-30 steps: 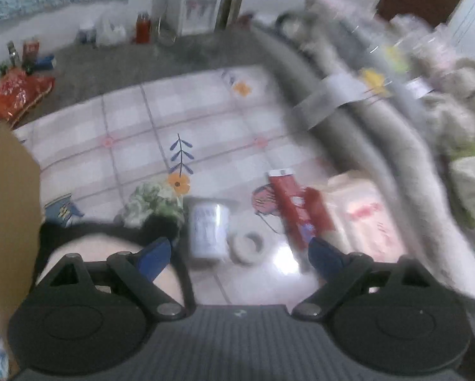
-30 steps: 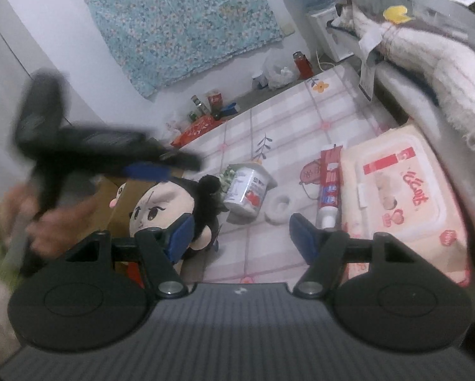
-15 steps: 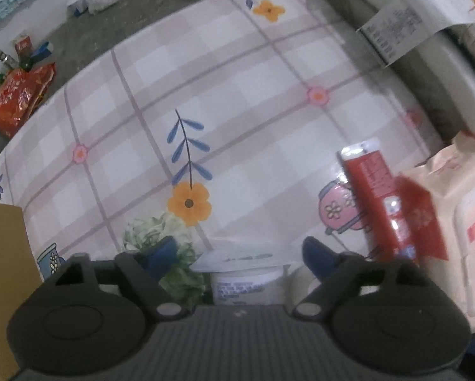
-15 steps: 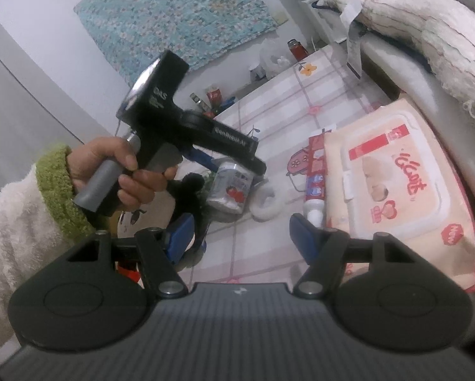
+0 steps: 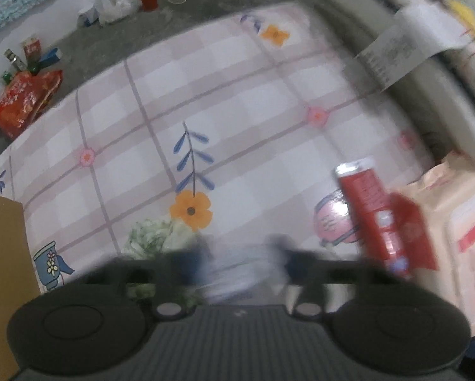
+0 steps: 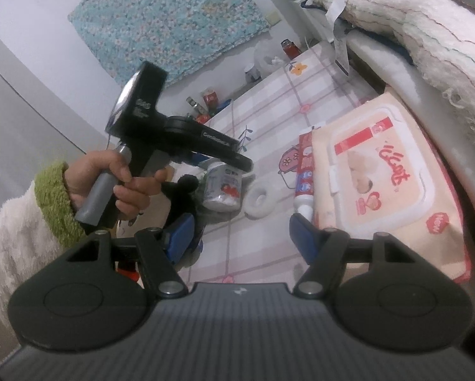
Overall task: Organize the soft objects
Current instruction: 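Move both grippers back over the bed toward the remaining items, then reach the right gripper toward the white yogurt cup beside the plush doll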
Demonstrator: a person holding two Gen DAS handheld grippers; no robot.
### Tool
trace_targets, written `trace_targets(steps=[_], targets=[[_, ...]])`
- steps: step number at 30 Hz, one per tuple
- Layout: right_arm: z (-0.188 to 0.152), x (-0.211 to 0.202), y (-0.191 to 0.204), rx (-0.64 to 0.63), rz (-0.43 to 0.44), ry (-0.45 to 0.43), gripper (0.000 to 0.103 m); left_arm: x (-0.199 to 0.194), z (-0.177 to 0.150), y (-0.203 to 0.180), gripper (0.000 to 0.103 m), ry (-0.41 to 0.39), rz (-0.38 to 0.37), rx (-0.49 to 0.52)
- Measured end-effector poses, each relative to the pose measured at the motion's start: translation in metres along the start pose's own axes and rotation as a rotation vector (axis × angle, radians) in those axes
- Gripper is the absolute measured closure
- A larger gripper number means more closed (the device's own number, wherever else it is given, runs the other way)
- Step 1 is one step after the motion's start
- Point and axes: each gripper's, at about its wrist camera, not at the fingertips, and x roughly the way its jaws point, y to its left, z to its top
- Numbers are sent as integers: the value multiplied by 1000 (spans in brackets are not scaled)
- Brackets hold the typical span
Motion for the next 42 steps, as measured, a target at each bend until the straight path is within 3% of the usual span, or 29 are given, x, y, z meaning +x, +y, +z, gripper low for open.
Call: trace_targets(steps=[6,14,20,23,27,31,37,42], targets=[[-5,-8,-5,19,-4,-11,36,-40,-7,-2,85,-97,-42,-30],[-5,-16,-2,29,2,-16,34,-57,-16,0,35,-121,-66,-70],[31,7,20,-48,51,3,18,-87,-31,19,15,-198,-24,-142],[55,44,30,-75,52,56,17,-103,-40,36,13,-233,-17,-199],[85,111,34,-42,33,182,17,-117,-51,62,11,-267,-27,-276],[104,175,45,-105,-10,311,17,-129,-63,88,9,-308,-31,-334],[113,243,53,-110,-63,479,17,-135,-80,120,8,-344,-50,-389],[108,272,56,-100,-79,577,17,-132,-86,134,8,-342,-59,-404]])
